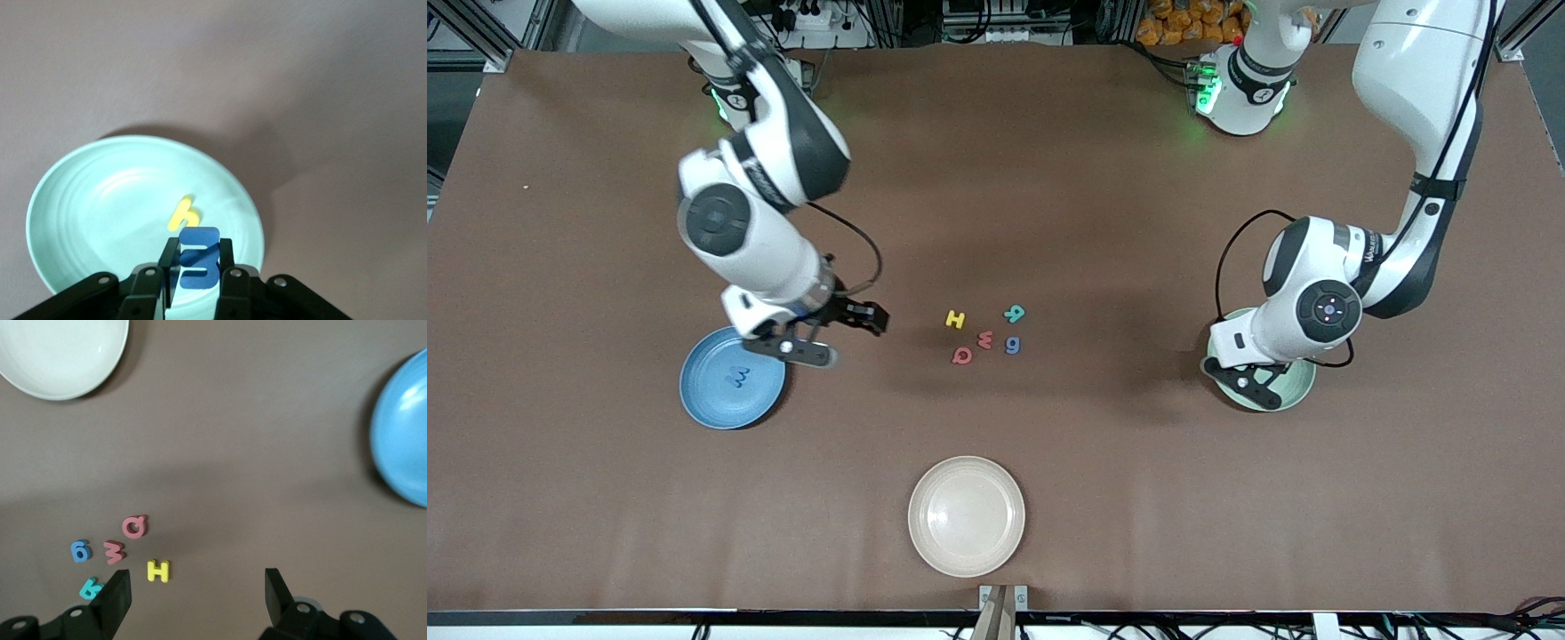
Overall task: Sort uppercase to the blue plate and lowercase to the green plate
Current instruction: 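Open the left gripper over the green plate while the right gripper reaches letters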
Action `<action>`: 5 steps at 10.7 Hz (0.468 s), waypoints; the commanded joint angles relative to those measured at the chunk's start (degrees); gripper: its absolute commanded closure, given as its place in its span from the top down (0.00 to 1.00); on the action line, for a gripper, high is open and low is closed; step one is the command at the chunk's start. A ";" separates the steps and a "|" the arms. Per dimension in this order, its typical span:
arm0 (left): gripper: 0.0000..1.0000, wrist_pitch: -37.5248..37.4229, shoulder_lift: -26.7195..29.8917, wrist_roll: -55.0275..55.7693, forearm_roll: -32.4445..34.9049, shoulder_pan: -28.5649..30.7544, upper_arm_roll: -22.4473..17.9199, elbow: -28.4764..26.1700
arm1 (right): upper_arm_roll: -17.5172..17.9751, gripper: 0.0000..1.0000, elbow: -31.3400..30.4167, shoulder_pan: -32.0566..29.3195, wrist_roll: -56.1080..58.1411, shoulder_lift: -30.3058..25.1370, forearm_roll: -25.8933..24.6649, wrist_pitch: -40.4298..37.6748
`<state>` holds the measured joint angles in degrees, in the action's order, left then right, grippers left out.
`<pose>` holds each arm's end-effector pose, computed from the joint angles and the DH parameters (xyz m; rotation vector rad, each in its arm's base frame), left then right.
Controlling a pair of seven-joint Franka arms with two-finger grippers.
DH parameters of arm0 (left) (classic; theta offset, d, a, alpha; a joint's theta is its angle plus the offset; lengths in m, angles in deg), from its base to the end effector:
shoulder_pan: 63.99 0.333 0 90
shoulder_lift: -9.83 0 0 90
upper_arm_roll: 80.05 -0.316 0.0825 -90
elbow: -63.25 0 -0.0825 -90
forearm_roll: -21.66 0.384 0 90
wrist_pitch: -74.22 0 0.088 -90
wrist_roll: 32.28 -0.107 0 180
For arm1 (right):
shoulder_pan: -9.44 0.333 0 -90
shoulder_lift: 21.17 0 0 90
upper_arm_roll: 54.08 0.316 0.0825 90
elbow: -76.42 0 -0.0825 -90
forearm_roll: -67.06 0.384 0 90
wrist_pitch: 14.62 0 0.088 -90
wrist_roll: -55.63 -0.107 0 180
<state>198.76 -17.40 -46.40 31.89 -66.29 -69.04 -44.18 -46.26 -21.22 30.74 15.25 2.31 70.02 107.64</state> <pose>0.6041 -0.1302 0.2490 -2.9549 0.8799 0.2537 0.5824 0.3169 0.3593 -3.0262 0.3579 0.0563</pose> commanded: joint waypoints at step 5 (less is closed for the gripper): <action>0.07 4.57 0.51 -10.50 -3.71 5.29 -4.68 -3.22 | 0.01 0.86 0.78 10.24 -16.04 13.16 -9.28 12.73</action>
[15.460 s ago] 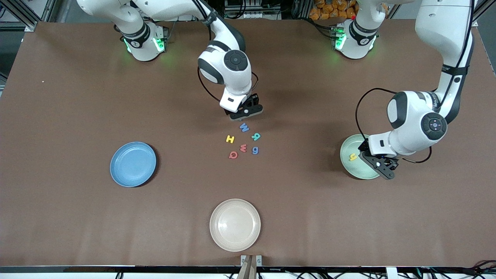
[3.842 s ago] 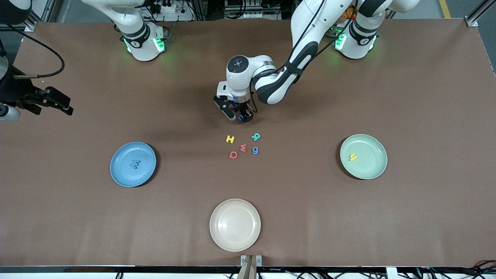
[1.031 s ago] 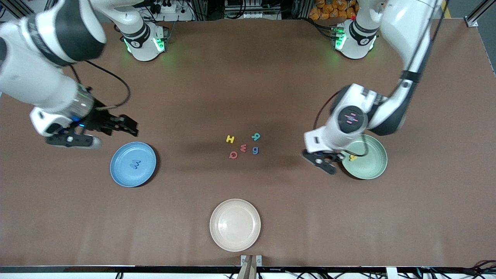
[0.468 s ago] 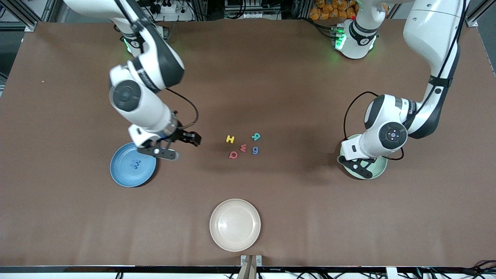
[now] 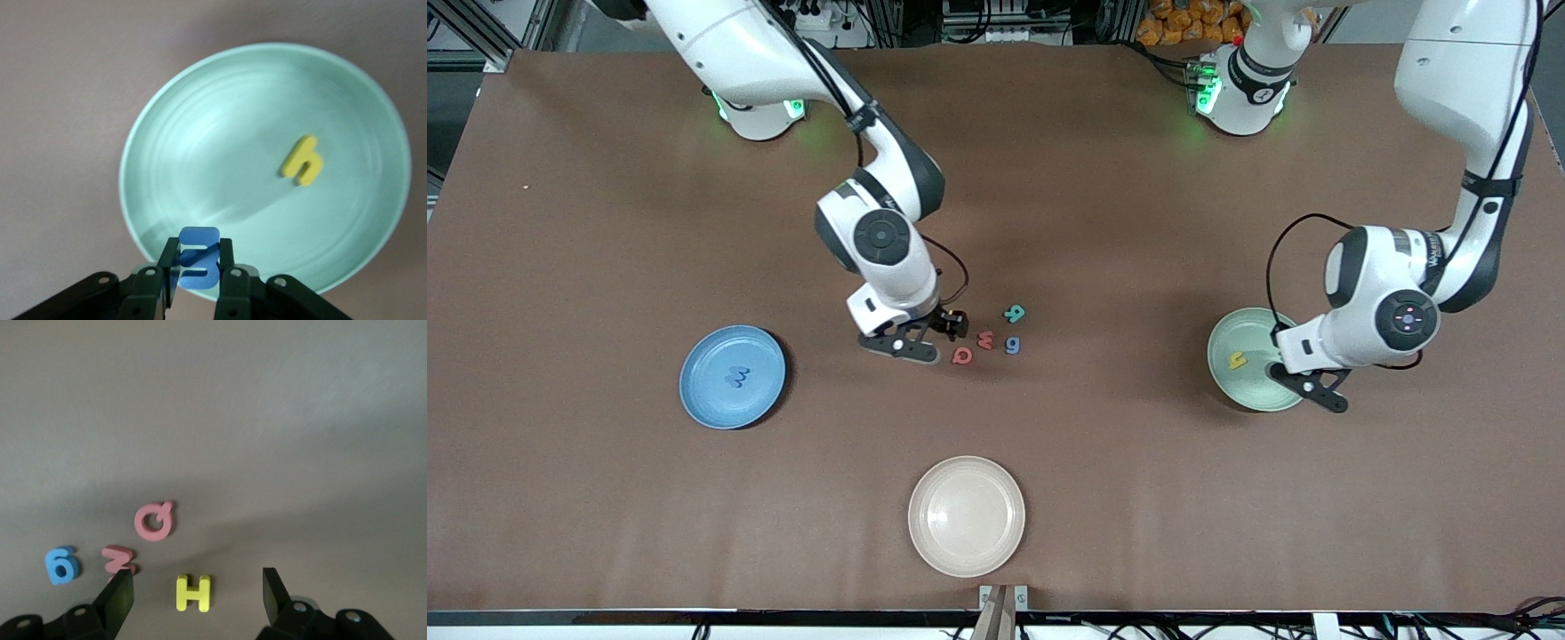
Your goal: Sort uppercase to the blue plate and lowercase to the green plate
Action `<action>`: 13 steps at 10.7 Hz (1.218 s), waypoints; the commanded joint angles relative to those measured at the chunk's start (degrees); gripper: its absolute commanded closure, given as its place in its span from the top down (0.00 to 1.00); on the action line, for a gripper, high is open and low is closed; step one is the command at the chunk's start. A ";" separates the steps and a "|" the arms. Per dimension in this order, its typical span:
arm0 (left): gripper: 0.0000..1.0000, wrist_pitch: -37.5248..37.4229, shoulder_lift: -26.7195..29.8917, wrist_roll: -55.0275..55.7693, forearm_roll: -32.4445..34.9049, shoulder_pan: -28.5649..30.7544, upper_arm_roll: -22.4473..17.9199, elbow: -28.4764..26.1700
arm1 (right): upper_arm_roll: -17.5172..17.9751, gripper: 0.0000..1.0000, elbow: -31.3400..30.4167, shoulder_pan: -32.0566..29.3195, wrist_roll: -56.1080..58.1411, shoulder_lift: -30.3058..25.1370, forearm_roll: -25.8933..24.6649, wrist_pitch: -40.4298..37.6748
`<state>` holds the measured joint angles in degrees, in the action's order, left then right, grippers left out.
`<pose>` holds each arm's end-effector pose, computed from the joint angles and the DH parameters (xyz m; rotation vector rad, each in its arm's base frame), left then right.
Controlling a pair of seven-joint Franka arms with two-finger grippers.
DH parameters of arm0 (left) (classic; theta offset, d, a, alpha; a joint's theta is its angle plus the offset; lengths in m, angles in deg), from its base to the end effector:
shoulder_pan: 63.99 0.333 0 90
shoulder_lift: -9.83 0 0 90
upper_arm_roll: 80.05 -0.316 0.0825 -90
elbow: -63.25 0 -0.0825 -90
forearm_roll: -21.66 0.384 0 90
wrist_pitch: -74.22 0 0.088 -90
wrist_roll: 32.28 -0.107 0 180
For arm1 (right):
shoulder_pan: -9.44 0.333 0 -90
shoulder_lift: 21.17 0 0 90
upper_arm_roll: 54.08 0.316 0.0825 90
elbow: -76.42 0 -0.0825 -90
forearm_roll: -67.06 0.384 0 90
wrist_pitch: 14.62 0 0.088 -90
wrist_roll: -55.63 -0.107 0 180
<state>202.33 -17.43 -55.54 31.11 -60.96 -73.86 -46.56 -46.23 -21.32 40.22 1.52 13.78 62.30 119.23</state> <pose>0.6102 -0.0264 0.2334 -2.9653 0.8603 0.2496 0.5359 0.4144 0.2430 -3.0879 0.3705 -0.0095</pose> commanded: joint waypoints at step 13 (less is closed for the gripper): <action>1.00 1.70 1.33 9.14 -13.40 -3.55 0.66 4.34 | 0.76 0.55 -4.04 2.53 -3.89 3.99 -6.75 7.13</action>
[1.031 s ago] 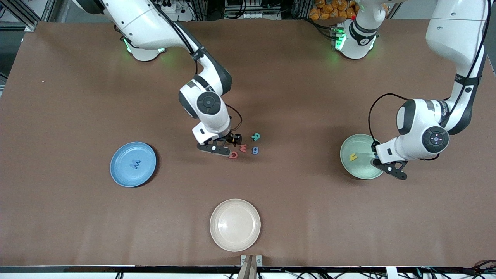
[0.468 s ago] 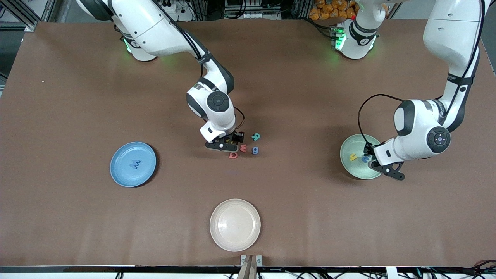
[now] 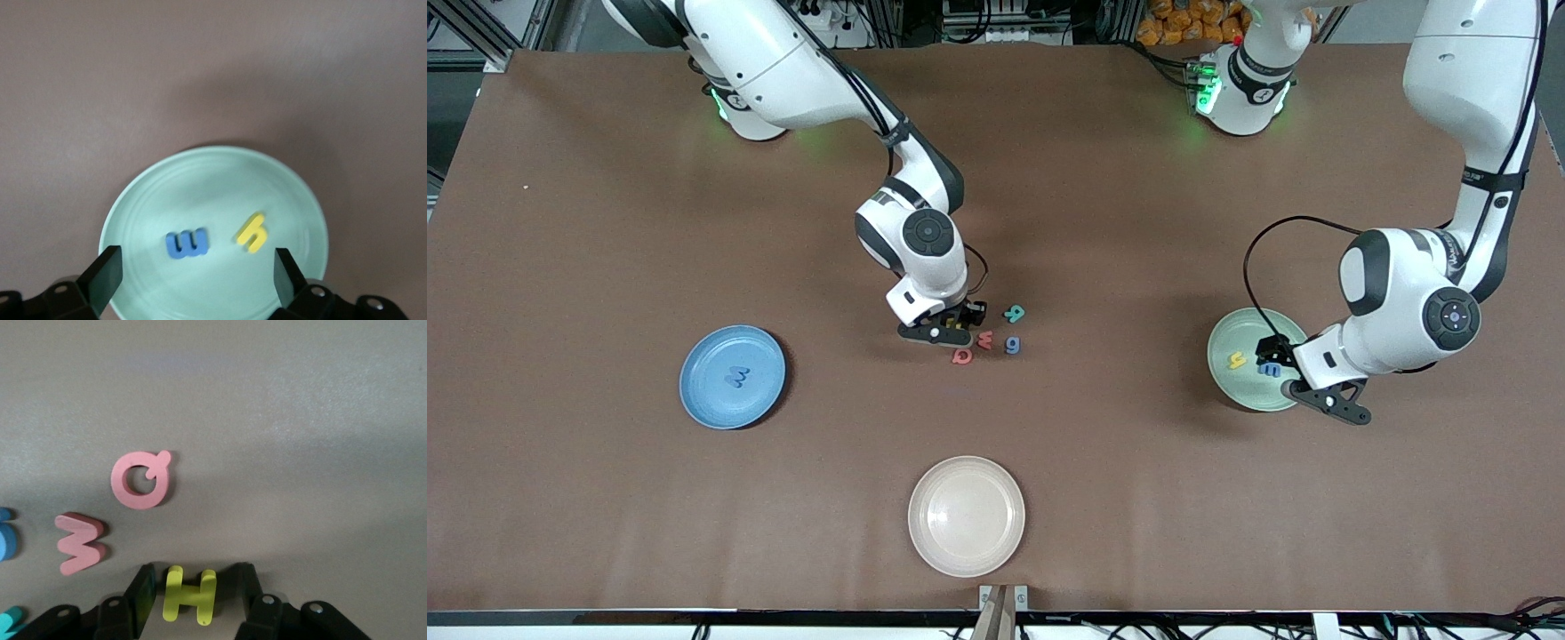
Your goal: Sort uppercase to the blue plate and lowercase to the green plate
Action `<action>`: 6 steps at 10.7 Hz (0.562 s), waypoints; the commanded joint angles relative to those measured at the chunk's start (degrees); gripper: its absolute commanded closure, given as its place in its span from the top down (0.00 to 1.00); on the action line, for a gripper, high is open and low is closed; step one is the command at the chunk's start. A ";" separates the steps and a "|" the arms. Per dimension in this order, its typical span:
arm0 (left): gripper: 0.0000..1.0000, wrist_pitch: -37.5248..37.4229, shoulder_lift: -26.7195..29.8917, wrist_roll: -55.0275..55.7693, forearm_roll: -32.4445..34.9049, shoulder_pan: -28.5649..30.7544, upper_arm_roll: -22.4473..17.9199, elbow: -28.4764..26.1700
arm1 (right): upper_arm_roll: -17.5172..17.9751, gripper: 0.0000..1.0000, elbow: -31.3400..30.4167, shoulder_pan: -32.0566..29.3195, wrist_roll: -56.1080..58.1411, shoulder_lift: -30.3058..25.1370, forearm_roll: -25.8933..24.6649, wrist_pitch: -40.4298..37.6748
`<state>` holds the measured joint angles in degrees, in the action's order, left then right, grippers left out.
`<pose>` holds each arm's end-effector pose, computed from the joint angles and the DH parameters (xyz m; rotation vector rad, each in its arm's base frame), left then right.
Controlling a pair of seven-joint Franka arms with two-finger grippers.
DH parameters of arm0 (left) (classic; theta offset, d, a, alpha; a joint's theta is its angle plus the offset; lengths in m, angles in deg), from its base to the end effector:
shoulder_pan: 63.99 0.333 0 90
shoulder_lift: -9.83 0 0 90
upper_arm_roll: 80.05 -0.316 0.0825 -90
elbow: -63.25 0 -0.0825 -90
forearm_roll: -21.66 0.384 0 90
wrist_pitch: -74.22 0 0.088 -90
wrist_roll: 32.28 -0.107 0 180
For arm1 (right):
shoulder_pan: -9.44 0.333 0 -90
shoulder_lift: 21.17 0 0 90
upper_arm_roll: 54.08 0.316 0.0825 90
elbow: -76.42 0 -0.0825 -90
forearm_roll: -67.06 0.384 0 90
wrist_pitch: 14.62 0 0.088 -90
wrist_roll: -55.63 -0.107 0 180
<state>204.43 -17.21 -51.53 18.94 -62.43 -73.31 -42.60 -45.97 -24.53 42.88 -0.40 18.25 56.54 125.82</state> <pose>0.6355 -0.0542 0.2670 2.9914 -0.5805 -0.0503 0.5002 0.4335 0.1786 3.1237 -0.2252 0.0454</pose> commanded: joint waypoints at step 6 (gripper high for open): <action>1.00 -0.66 1.54 22.31 -0.88 -8.24 2.56 2.66 | 0.59 0.00 -1.18 -0.83 -2.07 -1.71 -0.99 0.28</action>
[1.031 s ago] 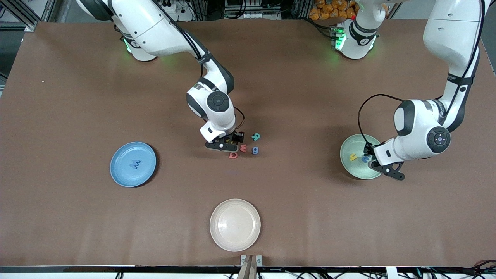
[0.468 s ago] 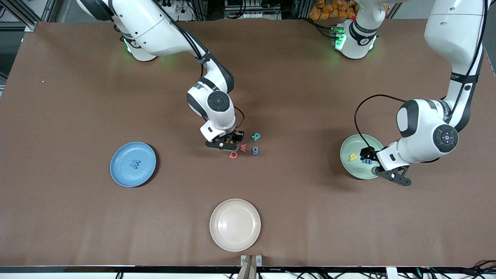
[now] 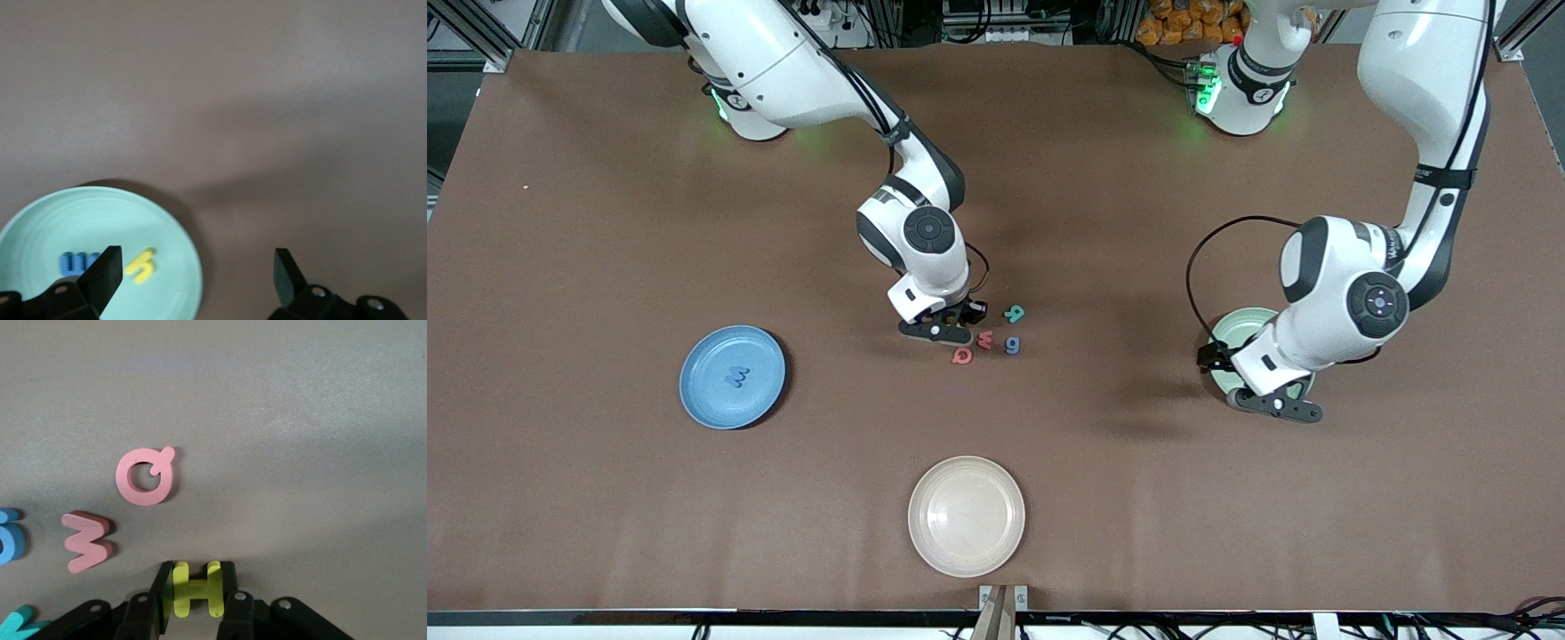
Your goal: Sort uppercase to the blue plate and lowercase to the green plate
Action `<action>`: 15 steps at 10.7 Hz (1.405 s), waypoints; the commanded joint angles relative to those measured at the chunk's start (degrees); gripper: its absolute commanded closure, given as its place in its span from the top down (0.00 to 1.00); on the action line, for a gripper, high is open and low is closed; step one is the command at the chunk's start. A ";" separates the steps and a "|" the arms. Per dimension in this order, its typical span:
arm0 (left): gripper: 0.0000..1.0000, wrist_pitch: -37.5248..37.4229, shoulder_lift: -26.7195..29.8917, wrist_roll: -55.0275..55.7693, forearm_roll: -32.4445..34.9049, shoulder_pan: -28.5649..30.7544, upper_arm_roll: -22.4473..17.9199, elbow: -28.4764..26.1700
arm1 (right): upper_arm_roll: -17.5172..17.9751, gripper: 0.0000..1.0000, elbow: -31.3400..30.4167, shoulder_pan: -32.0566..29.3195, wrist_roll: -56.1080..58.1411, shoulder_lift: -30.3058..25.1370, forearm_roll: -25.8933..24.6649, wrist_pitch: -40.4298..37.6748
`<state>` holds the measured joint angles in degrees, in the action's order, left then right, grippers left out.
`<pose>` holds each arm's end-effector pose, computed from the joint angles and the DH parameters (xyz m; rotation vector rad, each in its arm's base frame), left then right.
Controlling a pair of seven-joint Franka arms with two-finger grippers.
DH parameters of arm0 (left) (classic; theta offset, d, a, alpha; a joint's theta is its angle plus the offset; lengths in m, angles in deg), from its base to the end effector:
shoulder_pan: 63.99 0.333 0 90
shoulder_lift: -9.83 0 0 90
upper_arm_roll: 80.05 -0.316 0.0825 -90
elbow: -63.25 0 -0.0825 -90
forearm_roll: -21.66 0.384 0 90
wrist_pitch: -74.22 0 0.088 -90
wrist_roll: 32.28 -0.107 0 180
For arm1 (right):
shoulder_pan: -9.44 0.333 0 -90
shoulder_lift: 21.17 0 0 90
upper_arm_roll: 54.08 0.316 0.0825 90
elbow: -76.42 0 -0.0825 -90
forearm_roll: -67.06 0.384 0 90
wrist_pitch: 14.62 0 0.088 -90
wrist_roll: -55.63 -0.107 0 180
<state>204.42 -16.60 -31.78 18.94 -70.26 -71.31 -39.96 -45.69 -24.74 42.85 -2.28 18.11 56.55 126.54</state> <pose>0.6315 -0.1626 0.2949 3.0204 -0.3132 0.0000 0.4986 0.4361 0.1801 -3.1268 0.2713 -0.0534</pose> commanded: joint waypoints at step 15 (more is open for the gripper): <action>1.00 8.12 -6.00 42.19 0.09 -23.25 2.86 1.70 | 0.94 0.00 -4.67 -37.80 45.59 -17.41 4.44 -21.89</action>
<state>210.66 -20.34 7.53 18.94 -91.89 -67.59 -39.74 -43.61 -28.18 5.46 41.50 0.24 60.21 103.79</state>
